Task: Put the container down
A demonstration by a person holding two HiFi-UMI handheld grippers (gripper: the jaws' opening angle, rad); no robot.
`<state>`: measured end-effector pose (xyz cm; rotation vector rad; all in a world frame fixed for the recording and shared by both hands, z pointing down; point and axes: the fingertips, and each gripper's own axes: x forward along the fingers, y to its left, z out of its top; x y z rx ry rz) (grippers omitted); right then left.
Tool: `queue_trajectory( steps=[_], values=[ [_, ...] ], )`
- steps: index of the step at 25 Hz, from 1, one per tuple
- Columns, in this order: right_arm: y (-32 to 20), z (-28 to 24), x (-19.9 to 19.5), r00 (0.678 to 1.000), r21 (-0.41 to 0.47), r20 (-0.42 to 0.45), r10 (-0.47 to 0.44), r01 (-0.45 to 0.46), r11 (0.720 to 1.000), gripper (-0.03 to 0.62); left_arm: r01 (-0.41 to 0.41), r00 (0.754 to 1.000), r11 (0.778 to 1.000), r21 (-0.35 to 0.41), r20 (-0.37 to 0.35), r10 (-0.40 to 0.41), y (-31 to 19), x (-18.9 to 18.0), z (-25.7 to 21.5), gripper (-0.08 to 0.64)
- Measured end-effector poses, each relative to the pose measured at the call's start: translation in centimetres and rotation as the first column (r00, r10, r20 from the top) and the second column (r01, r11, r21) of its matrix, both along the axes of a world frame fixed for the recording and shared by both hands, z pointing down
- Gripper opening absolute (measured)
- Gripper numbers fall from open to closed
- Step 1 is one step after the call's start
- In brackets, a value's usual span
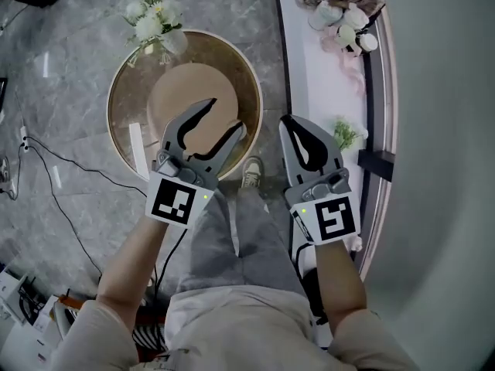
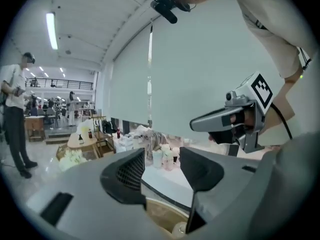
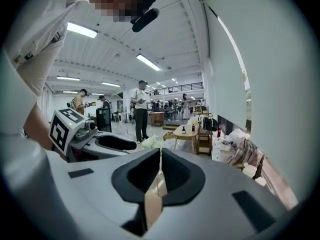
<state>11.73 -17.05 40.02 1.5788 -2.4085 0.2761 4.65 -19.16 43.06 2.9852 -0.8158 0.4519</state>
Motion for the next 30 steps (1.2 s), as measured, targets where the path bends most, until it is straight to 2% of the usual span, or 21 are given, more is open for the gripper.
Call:
queue_trajectory(
  steps=[2,6,11,13,16,22,24,26,30],
  values=[
    [0.0,-4.1,0.1,1.0,0.028,-0.02,0.001,0.0,1.0,0.015,0.035,0.999,0.999,0.032,-0.013,-0.034,-0.4,0.1,-4.4,0.213],
    [-0.2,-11.1,-0.2,1.0,0.087,-0.01,0.001,0.0,0.996,0.014,0.109,0.992,0.993,0.034,-0.064,-0.107,-1.4,-0.4,-11.2,0.207],
    [-0.7,-19.4,-0.7,0.999,0.191,-0.001,-0.041,0.04,0.981,0.014,0.24,0.961,0.97,0.03,-0.149,-0.233,-2.2,-2.6,-20.3,0.159],
    [-0.8,-22.2,-0.9,0.999,0.231,-0.006,-0.048,0.048,0.972,0.014,0.259,0.957,0.964,0.065,-0.152,-0.247,-2.2,-3.6,-23.4,0.136],
    [0.0,-26.1,-1.6,0.997,0.283,-0.03,-0.064,0.07,0.957,0.014,0.257,0.963,0.959,0.116,-0.112,-0.244,-1.6,-4.5,-26.7,0.093],
    [1.7,-33.1,-4.1,0.996,0.355,-0.039,-0.086,0.094,0.93,0.014,0.28,0.959,0.941,0.188,-0.102,-0.265,0.2,-6.4,-32.7,0.054],
    [2.3,-35.5,-4.8,0.995,0.385,-0.057,-0.086,0.101,0.917,0.014,0.292,0.955,0.937,0.192,-0.113,-0.274,0.9,-7.2,-34.6,0.044],
    [3.1,-37.2,-4.8,0.997,0.387,-0.049,-0.058,0.073,0.919,0.013,0.306,0.95,0.932,0.196,-0.133,-0.284,1.6,-8.1,-36.3,0.037],
    [4.4,-40.8,-5.5,0.999,0.408,-0.028,-0.028,0.036,0.912,0.011,0.359,0.929,0.899,0.25,-0.185,-0.319,2.7,-10.3,-40.0,0.02]
  ],
)
